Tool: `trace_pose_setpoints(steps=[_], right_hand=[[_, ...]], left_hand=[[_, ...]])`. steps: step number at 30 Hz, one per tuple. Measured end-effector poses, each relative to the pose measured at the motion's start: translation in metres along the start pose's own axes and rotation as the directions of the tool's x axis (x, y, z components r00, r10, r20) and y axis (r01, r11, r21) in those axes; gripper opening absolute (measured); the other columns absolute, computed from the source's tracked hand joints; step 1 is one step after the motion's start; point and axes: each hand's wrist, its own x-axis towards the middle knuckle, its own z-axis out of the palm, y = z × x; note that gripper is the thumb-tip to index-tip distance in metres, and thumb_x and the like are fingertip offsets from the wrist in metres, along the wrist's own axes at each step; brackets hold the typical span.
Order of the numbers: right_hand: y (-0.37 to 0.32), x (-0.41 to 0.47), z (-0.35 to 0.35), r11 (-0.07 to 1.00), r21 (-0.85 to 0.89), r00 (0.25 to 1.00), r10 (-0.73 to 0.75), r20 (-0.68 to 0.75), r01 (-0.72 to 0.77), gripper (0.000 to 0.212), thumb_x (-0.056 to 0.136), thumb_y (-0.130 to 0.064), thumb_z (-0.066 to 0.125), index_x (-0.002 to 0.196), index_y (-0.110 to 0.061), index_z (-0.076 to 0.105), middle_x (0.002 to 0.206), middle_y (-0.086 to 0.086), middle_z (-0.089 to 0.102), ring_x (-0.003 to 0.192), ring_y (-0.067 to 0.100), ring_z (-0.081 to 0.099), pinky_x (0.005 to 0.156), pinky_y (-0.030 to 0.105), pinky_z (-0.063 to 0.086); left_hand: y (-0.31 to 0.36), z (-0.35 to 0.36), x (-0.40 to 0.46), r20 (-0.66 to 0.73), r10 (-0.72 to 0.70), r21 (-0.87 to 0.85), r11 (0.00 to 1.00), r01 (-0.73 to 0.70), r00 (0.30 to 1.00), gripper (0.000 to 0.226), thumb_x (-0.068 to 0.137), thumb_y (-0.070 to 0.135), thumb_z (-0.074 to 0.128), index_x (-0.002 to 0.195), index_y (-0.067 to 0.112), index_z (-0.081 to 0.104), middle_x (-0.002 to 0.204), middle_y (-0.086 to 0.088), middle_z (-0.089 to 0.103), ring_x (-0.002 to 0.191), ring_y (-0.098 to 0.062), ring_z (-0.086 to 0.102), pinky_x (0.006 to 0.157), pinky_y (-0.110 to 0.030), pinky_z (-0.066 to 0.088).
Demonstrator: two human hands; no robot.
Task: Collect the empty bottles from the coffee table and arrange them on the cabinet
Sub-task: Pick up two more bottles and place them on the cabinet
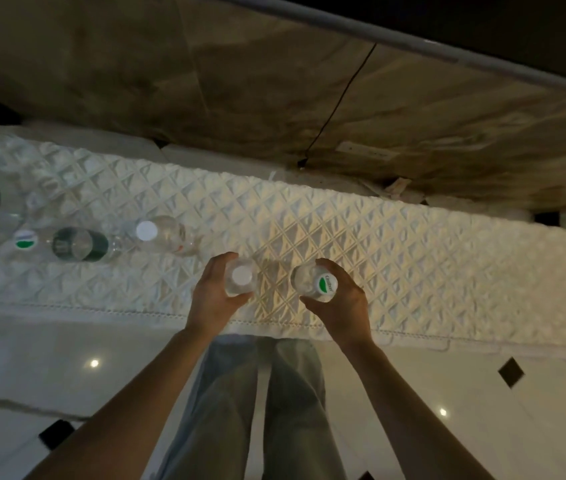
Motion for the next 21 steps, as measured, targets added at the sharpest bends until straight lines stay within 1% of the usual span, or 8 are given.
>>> trace_pose_setpoints(steps=[3, 8, 10, 12, 15, 17, 19, 21], right_hand=[[0.001, 0.005, 0.004, 1.000, 0.004, 1.000, -0.014, 0.003, 0.014, 0.065, 0.061, -0.025, 0.086, 0.119, -0.024, 0.057, 0.113, -0.002, 0.065, 0.096, 0.004, 0.052, 0.081, 0.008, 0.034], [0.004, 0.014, 0.013, 0.999, 0.021, 0.998, 0.049, 0.043, -0.050, 0.064, 0.064, -0.025, 0.085, 0.121, -0.028, 0.055, 0.115, -0.004, 0.064, 0.095, 0.004, 0.051, 0.080, 0.010, 0.036], [0.008, 0.016, 0.017, 0.997, 0.023, 0.995, 0.071, 0.073, -0.073, 0.065, 0.064, -0.024, 0.085, 0.121, -0.030, 0.054, 0.115, -0.006, 0.063, 0.095, 0.005, 0.052, 0.077, 0.008, 0.035], [0.011, 0.015, 0.019, 0.995, 0.020, 0.991, 0.095, 0.097, -0.097, 0.066, 0.064, -0.022, 0.085, 0.121, -0.031, 0.054, 0.116, -0.007, 0.062, 0.096, 0.010, 0.057, 0.073, 0.005, 0.033], [0.015, 0.013, 0.021, 0.993, 0.030, 0.989, 0.114, 0.099, -0.117, 0.068, 0.065, -0.021, 0.084, 0.125, -0.029, 0.052, 0.120, -0.005, 0.062, 0.103, 0.015, 0.059, 0.075, 0.004, 0.033], [0.016, 0.011, 0.020, 0.993, 0.030, 0.989, 0.111, 0.101, -0.115, 0.070, 0.067, -0.022, 0.083, 0.128, -0.027, 0.051, 0.124, -0.003, 0.060, 0.107, 0.015, 0.057, 0.080, 0.008, 0.035], [0.013, 0.009, 0.016, 0.994, 0.035, 0.990, 0.103, 0.100, -0.107, 0.069, 0.069, -0.022, 0.082, 0.130, -0.025, 0.049, 0.126, -0.002, 0.059, 0.110, 0.017, 0.056, 0.086, 0.017, 0.040], [0.010, 0.007, 0.011, 0.995, 0.029, 0.991, 0.092, 0.100, -0.095, 0.067, 0.071, -0.021, 0.080, 0.131, -0.021, 0.049, 0.127, 0.001, 0.058, 0.113, 0.021, 0.056, 0.091, 0.026, 0.044]], left_hand=[[-0.002, 0.002, 0.000, -0.001, 0.029, 0.019, 0.999, -0.029, 1.000, 0.079, 0.056, 0.020, 0.089, 0.124, 0.014, 0.049, 0.121, -0.008, 0.057, 0.112, -0.018, 0.053, 0.091, -0.020, 0.040], [0.000, -0.001, -0.004, -0.010, 0.008, 0.009, 1.000, -0.008, 1.000, 0.080, 0.058, 0.020, 0.089, 0.126, 0.014, 0.048, 0.124, -0.006, 0.055, 0.112, -0.003, 0.045, 0.091, -0.014, 0.037], [0.001, -0.002, -0.004, 0.001, 0.007, -0.004, 1.000, -0.007, 1.000, 0.079, 0.059, 0.021, 0.088, 0.127, 0.014, 0.048, 0.126, -0.006, 0.054, 0.113, -0.005, 0.045, 0.091, -0.016, 0.037], [0.002, -0.003, -0.004, 0.002, 0.008, -0.011, 1.000, -0.008, 1.000, 0.079, 0.060, 0.021, 0.087, 0.128, 0.014, 0.047, 0.127, -0.006, 0.054, 0.115, -0.008, 0.046, 0.092, -0.019, 0.038], [0.003, -0.005, -0.005, 0.001, 0.009, -0.005, 1.000, -0.009, 1.000, 0.080, 0.060, 0.022, 0.087, 0.128, 0.014, 0.047, 0.127, -0.006, 0.055, 0.117, -0.012, 0.048, 0.094, -0.021, 0.039], [0.005, -0.006, -0.005, 0.004, 0.010, -0.002, 1.000, -0.010, 1.000, 0.080, 0.060, 0.023, 0.087, 0.129, 0.014, 0.047, 0.128, -0.006, 0.055, 0.116, -0.010, 0.048, 0.093, -0.021, 0.039], [0.007, -0.008, -0.006, 0.009, 0.013, 0.004, 1.000, -0.013, 1.000, 0.079, 0.061, 0.024, 0.086, 0.129, 0.014, 0.047, 0.128, -0.006, 0.055, 0.116, -0.010, 0.047, 0.093, -0.019, 0.038], [0.009, -0.011, -0.009, 0.029, -0.001, -0.005, 1.000, 0.001, 1.000, 0.078, 0.063, 0.024, 0.085, 0.130, 0.016, 0.046, 0.129, -0.004, 0.054, 0.118, -0.012, 0.048, 0.093, -0.019, 0.038]])
